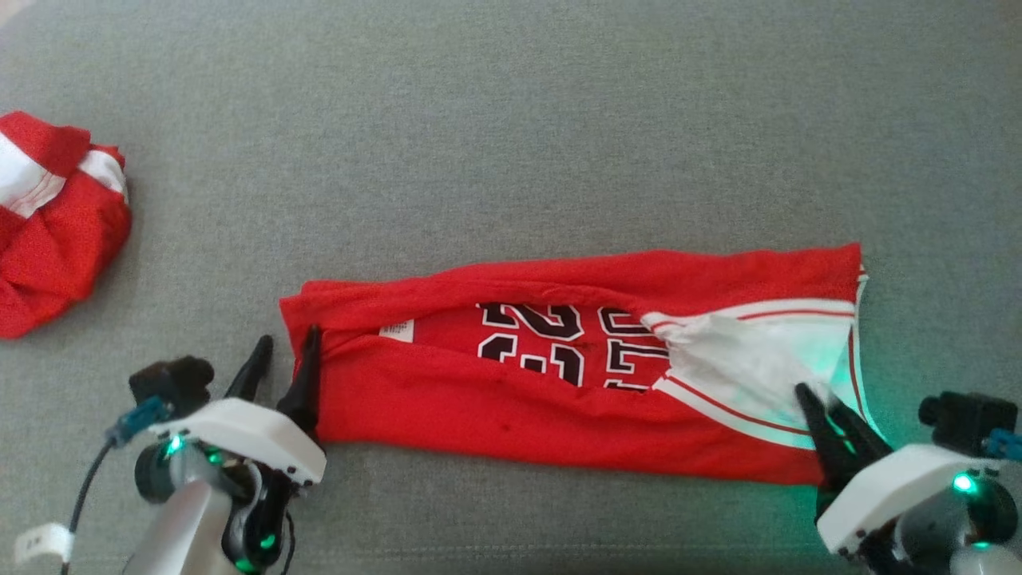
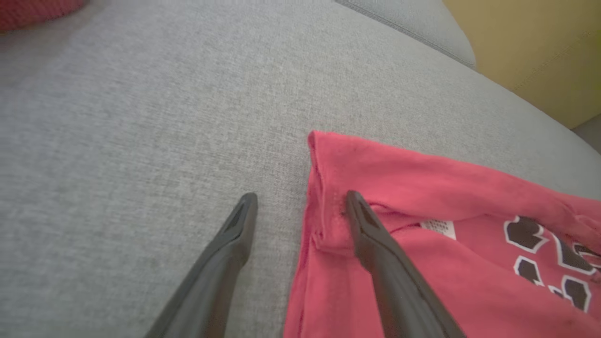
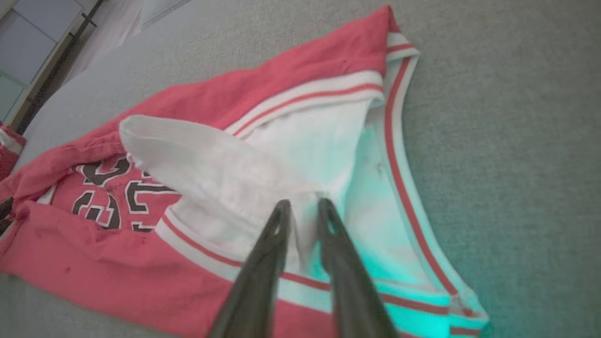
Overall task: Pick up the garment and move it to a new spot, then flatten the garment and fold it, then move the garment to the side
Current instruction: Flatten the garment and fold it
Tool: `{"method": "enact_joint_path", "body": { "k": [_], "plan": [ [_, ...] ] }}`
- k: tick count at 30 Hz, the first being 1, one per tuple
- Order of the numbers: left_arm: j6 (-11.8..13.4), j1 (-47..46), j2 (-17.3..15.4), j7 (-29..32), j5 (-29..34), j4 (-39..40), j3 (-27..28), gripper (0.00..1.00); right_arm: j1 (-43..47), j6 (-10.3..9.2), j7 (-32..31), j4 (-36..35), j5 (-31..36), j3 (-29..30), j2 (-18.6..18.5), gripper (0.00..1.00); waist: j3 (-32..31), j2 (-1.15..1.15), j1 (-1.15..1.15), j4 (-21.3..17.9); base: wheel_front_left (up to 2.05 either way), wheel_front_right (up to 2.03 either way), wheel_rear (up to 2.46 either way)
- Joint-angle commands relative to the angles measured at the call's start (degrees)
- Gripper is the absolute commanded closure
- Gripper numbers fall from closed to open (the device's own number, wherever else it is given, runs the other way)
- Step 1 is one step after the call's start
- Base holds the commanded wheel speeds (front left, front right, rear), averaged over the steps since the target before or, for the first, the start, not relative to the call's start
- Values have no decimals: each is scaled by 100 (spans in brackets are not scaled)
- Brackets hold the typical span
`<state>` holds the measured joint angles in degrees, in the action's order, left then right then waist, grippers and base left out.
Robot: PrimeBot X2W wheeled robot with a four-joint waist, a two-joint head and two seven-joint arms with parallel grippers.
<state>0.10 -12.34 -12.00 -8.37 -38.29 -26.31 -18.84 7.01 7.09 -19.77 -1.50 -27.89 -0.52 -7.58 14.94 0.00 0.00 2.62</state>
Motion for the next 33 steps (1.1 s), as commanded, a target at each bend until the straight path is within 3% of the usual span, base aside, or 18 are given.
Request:
{"method": "enact_joint_path", "body": {
  "k": [1, 7, 16, 23, 33],
  "plan": [
    [136, 52, -197, -126, 111, 150, 179, 0, 6, 40, 58, -267, 98, -91, -39, 0, -41, 0, 0, -23, 0, 0, 0],
    [465, 298, -226, -424, 369, 462, 212, 0, 55, 40, 416, -519, 432, -100, 24, 0, -130, 0, 0, -53, 0, 0, 0],
    [1015, 590, -203, -655, 1173, 1726, 352, 0, -261, 40, 1348, -1053, 1144, 143, 199, 0, -365, 0, 0, -56, 0, 0, 0],
    [1081, 776, -217, -661, 1739, 2498, 327, 0, -342, 40, 1608, -1211, 1505, 54, 200, 0, -637, 0, 0, -103, 0, 0, 0],
    [1110, 1009, -254, -616, 1927, 2627, 75, 0, -101, 40, 1555, -1123, 1551, -12, 246, 0, -822, 0, 0, -97, 0, 0, 0]
  ]
}}
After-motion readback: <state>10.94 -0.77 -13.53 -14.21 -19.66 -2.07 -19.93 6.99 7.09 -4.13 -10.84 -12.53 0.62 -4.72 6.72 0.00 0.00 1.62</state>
